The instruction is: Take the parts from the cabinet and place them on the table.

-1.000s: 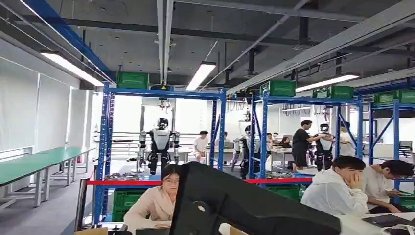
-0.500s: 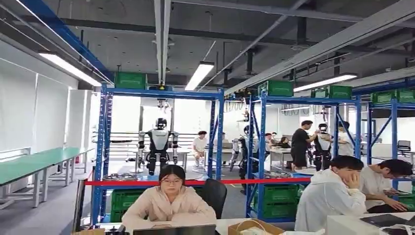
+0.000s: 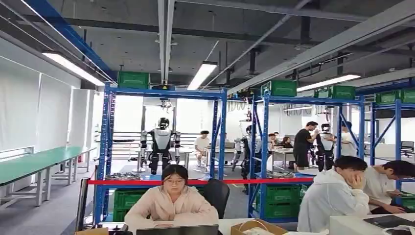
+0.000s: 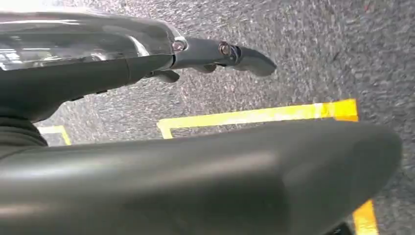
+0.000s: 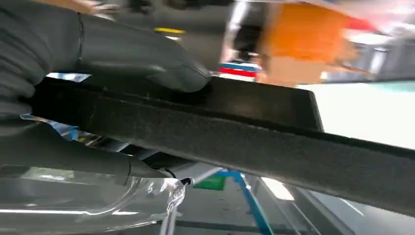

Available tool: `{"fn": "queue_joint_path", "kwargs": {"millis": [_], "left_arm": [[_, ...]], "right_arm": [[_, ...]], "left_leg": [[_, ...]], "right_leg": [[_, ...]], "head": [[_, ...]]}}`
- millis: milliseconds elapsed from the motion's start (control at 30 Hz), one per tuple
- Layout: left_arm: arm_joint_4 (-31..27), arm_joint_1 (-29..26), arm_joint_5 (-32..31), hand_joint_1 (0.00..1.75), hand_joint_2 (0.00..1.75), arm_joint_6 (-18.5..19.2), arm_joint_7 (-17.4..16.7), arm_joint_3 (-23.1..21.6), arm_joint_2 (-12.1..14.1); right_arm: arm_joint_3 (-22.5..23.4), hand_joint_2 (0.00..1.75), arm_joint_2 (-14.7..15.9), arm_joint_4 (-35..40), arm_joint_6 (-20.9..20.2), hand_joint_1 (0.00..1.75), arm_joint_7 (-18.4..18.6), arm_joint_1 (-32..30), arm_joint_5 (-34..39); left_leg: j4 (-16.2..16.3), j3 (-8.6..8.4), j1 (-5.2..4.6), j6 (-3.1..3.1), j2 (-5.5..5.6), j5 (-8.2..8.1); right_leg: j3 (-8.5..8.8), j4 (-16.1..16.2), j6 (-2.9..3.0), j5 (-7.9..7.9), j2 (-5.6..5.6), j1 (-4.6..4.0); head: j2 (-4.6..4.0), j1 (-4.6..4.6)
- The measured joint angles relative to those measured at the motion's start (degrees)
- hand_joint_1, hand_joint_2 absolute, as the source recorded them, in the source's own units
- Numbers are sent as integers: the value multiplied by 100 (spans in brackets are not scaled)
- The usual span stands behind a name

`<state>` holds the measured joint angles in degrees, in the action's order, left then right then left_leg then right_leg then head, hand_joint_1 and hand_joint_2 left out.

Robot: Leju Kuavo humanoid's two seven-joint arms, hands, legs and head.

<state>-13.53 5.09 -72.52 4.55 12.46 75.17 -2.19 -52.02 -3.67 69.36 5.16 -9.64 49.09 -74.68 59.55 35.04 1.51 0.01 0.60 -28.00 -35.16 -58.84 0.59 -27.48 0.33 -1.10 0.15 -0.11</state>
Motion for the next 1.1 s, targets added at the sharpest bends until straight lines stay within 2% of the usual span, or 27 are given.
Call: {"fn": "queue_joint_path", "kwargs": {"millis": [33, 67, 100, 133, 200, 233, 267, 300, 333, 400, 433, 467, 567, 600, 633, 667, 700, 733, 767, 800, 833, 900, 933, 1000, 1067, 1100], "left_arm": [[0, -1, 0, 0, 175, -2, 13, 0, -7], [0, 5, 0, 0, 175, -2, 26, 0, -9], [0, 6, 2, 0, 175, -2, 41, 0, -9], [0, 2, 2, 0, 175, 0, 52, 0, -11], [0, 3, 7, 0, 175, -4, 79, 0, -11], [0, -2, 7, 0, 175, -13, 79, 0, -11], [0, -12, 7, 0, 175, -15, 79, 0, -11], [0, -20, 0, 0, 175, -15, 79, 0, -11], [0, -21, 0, 0, 175, -15, 81, 0, -11], [0, -14, -9, 0, 175, -15, 92, 0, -7], [0, -5, -18, 0, 175, -13, 96, -2, -9], [0, 9, -22, 0, 175, -11, 101, -2, -9], [0, -15, -63, 0, 175, -9, 125, -18, -9], [0, -19, -74, 0, 175, -2, 144, -28, -7], [0, -15, -85, 0, 175, -2, 166, -39, 0], [0, -5, -85, 0, 175, 0, 184, -42, 7], [0, -2, -90, 0, 175, 0, 195, -46, 7], [0, 1, -96, 0, 175, 0, 212, -48, 9], [0, 1, -105, 0, 175, -2, 230, -52, 15], [0, -9, -131, 0, 175, -2, 276, -57, 15], [0, -12, -142, 0, 175, -9, 319, -70, 15], [0, 3, -155, 0, 175, -17, 398, -109, 15], [0, 5, -162, 0, 175, -22, 428, -131, 15], [0, 6, -188, 0, 175, -37, 494, -142, 15], [0, -14, -190, 0, 175, -63, 525, -151, 15], [0, -12, -192, 0, 175, -83, 550, -157, 26]], "right_arm": [[-22, 175, -11, -133, 2, 175, 104, 24, -97], [-39, 175, -29, -299, 4, 175, 209, 67, -174], [-37, 175, -63, -487, 4, 175, 315, 105, -230], [-30, 175, -112, -655, 4, 175, 400, 171, -263], [7, 175, -173, -1073, 20, 175, 562, 269, -331], [57, 175, -199, -1317, 26, 175, 614, 291, -355], [126, 175, -229, -1553, 37, 175, 647, 301, -370], [210, 175, -262, -1792, 57, 175, 652, 319, -377], [302, 175, -295, -2022, 88, 175, 652, 347, -377], [502, 175, -345, -2450, 105, 175, 661, 433, -377], [590, 175, -367, -2675, 92, 175, 678, 497, -377], [663, 175, -374, -2872, 81, 175, 696, 539, -374], [883, 175, -374, -3372, 63, 175, 713, 563, -324], [948, 175, -374, -3489, 66, 175, 713, 560, -313], [1010, 175, -372, -3599, 72, 175, 711, 571, -291], [1058, 175, -372, -3689, 74, 175, 707, 580, -274], [1102, 175, -372, -3794, 74, 175, 689, 573, -258], [1128, 175, -372, -3897, 72, 175, 661, 554, -254], [1145, 175, -372, -3975, 72, 175, 643, 523, -252], [1167, 175, -372, -4038, 72, 175, 606, 480, -250], [1185, 175, -372, -4080, 74, 175, 575, 452, -245], [1224, 175, -385, -4136, 83, 175, 529, 447, -234], [1246, 175, -387, -4160, 89, 175, 510, 448, -217], [1261, 175, -400, -4204, 111, 175, 422, 429, -180], [1283, 175, -398, -4232, 125, 175, 357, 383, -130], [1307, 175, -406, -4230, 127, 175, 320, 367, -108]], "left_leg": [[-37, -17, 5, -30, 0, 15], [-67, -33, -12, -78, 2, 26], [-18, -18, 0, -76, -9, -51], [162, 64, -6, -80, -10, -200], [1034, 460, -4, -107, -10, -632], [1459, 667, -7, -127, -10, -771], [1642, 765, -4, -138, -12, -763], [1531, 724, 3, -151, -13, -633], [1201, 583, 15, -163, -16, -412], [229, 125, 45, -192, -29, 103], [102, 53, 22, -184, -25, 17], [60, 56, 28, -104, -25, 7], [58, 67, 10, -24, -12, 23], [44, 52, 29, 12, -16, 29], [44, 52, 30, 38, -17, 30], [44, 50, 27, 55, -17, 25], [44, 48, 22, 63, -18, 20], [44, 44, 17, 71, -18, 15], [44, 37, 13, 76, -17, 11], [44, 22, 8, 83, -15, 5], [44, 7, 0, 94, -12, -6], [42, -21, -5, 88, -6, -25], [34, -19, -5, 80, -5, -29], [26, -3, -14, 39, -3, -34], [-37, -29, -11, -33, -5, -13], [-41, -26, -14, -61, -9, -59]], "right_leg": [[4, 8, 10, 4, 3, -7], [33, 97, 53, 46, -5, 16], [71, 167, 68, 90, -25, 49], [75, 185, 99, 100, -25, 56], [76, 183, 100, 101, -30, 50], [75, 179, 103, 98, -32, 46], [77, 177, 102, 98, -35, 46], [80, 172, 97, 94, -33, 52], [79, 157, 87, 86, -27, 59], [70, 74, 31, 25, -18, 73], [30, 14, -13, -5, -11, 22], [-8, -18, -24, -4, 5, 22], [-3, -5, -60, -2, -8, 42], [-5, -42, -95, -61, -8, 55], [-90, -245, -133, -214, -11, 60], [-256, -622, -160, -420, -13, 79], [-499, -1142, -181, -637, -13, 91], [-706, -1560, -187, -774, -13, 93], [-846, -1816, -184, -813, -12, 93], [-858, -1780, -173, -717, -11, 93], [-735, -1481, -146, -496, -10, 89], [-274, -417, -58, 72, -10, 59], [-136, -103, -31, 105, -6, 27], [-106, -31, -5, 80, -3, 2], [-97, 6, 26, 81, 3, -3], [-41, 123, 63, 138, -10, 62]], "head": [[-2, 0], [-2, 0], [-2, 0], [-2, 2], [-2, 2], [-2, 2], [-2, 2], [-2, 2], [-2, 2], [-2, 2], [-2, 2], [-2, -11], [-2, -7], [-2, -7], [-2, -7], [-2, -7], [-2, -7], [-2, -7], [-2, -7], [-2, -7], [-2, -7], [-2, -7], [-2, -5], [2, -4], [-2, -9], [-2, -6]]}}
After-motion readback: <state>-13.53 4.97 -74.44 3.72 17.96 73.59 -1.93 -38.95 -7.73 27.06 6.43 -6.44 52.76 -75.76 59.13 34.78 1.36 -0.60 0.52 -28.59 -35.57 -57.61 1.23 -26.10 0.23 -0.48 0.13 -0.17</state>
